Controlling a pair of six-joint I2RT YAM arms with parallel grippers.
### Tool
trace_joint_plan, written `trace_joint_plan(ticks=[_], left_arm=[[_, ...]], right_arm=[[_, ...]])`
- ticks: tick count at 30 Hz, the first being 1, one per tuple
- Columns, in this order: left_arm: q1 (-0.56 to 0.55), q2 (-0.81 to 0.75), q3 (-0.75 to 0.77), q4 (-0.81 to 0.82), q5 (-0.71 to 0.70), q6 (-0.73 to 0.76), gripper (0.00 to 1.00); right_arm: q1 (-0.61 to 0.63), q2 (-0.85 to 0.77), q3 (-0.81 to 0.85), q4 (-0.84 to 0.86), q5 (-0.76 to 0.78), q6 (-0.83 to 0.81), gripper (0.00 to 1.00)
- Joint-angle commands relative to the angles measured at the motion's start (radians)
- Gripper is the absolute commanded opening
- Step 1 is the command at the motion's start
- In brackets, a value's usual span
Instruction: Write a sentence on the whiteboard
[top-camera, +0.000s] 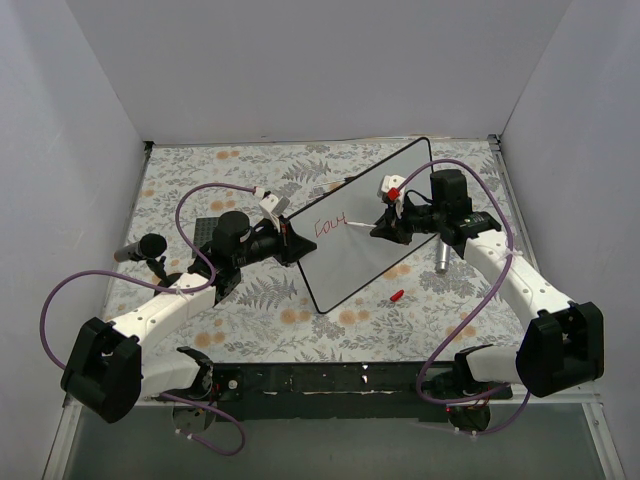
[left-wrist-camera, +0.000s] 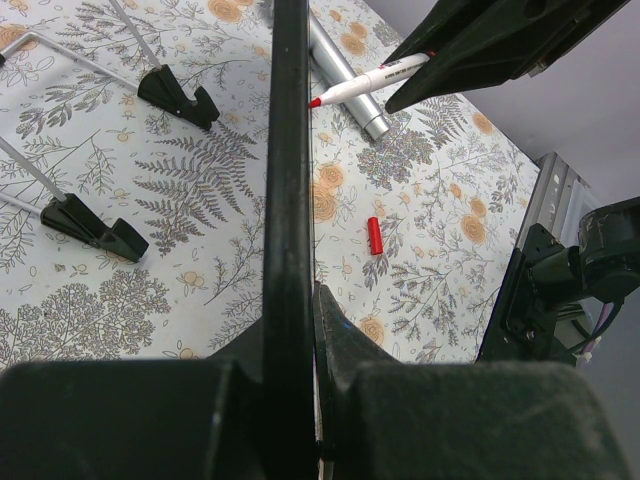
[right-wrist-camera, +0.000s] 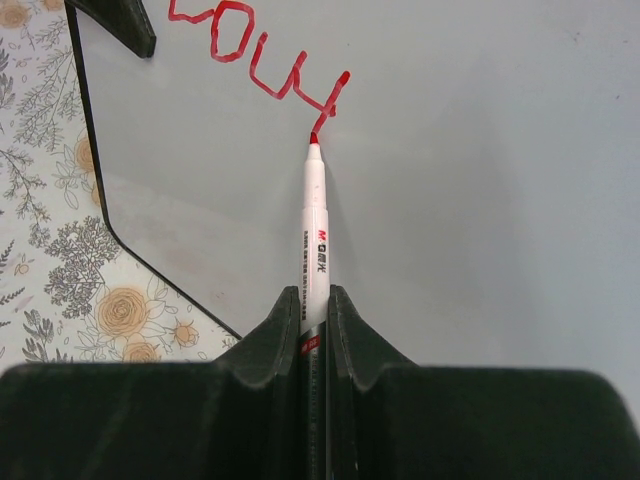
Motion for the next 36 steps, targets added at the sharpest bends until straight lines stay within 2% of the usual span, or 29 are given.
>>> trace_joint_plan(ticks=[1, 19, 28, 36], left_arm=[[-0.009, -0.009, 0.023, -0.002, 0.051, 0.053, 0.00], [-0.009, -0.014, 0.020, -0.008, 0.050, 0.053, 0.00], [-0.009, -0.012, 0.023, -0.010, 0.050, 0.055, 0.00], [-0.009, -0.015, 0.023, -0.008, 0.050, 0.055, 0.00]], right_arm=[[-0.005, -0.009, 0.049, 0.038, 0.016, 0.019, 0.01], [-0.034, -0.010, 0.067, 0.121, 0.039, 0.101, 0.01], [-0.054, -0.044, 0.043, 0.107, -0.020, 0.092, 0.01], [-0.063, -0.023, 0.046, 0.107, 0.026, 0.097, 0.01]])
